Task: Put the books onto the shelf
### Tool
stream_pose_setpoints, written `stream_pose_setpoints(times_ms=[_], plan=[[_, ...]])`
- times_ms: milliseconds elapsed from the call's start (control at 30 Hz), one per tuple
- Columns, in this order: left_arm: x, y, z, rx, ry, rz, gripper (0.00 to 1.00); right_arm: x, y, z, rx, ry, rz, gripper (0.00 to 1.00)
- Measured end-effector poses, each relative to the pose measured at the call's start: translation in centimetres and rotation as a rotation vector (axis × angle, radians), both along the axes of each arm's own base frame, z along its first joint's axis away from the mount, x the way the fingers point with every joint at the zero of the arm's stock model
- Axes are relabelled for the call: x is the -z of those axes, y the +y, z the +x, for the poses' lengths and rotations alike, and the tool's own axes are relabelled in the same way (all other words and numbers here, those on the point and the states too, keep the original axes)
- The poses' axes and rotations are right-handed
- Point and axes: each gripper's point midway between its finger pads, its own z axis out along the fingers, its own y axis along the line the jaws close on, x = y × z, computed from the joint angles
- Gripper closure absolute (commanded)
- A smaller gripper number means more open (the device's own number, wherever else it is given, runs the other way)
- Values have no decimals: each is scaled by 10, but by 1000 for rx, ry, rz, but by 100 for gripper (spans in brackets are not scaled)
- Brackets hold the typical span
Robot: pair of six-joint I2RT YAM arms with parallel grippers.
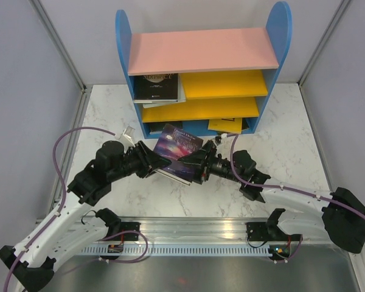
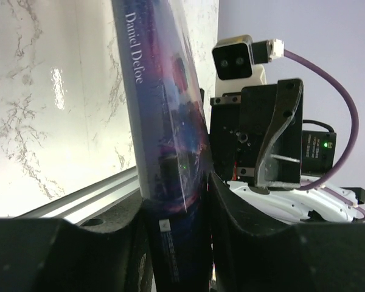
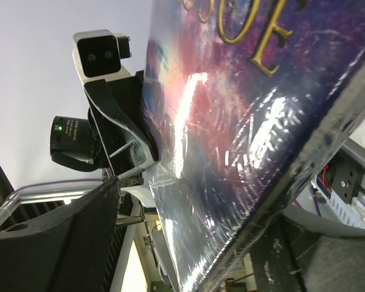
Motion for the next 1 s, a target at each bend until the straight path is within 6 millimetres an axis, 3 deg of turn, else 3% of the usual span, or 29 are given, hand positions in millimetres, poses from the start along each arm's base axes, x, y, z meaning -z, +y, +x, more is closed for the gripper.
stream_pose_setpoints(times_ms=[67,167,200,267,400,533,733,867,1000], plan=[[-1,1,1,-5,-3,0,98,0,-2,-6,-5,8,-15,29],[-6,1,0,-5,-14,-9,98,-1,-9,-13,10,15,-32,50],[-7,0,0,-4,-18,-12,98,0,-13,-13,23,17,-39,65],[-10,0,1,-5,-27,-21,98,3,-21,-13,60,31,-49,76],[-18,-5,-1,8,-24,-64,98,-12,-34,-14,110,28,-12,100],[-20,-12,-5,47,-14,-81,96,-16,-43,-16,145,14,-52,100],[-28,-23,-2,95,-30,-118,75,-34,-59,-12,210,-20,-197,100],[-39,-29,-7,146,-49,-141,50,-49,-74,-11,258,-59,-260,100],[-18,-23,-9,165,-38,-47,32,-60,-100,3,384,-99,-345,100]])
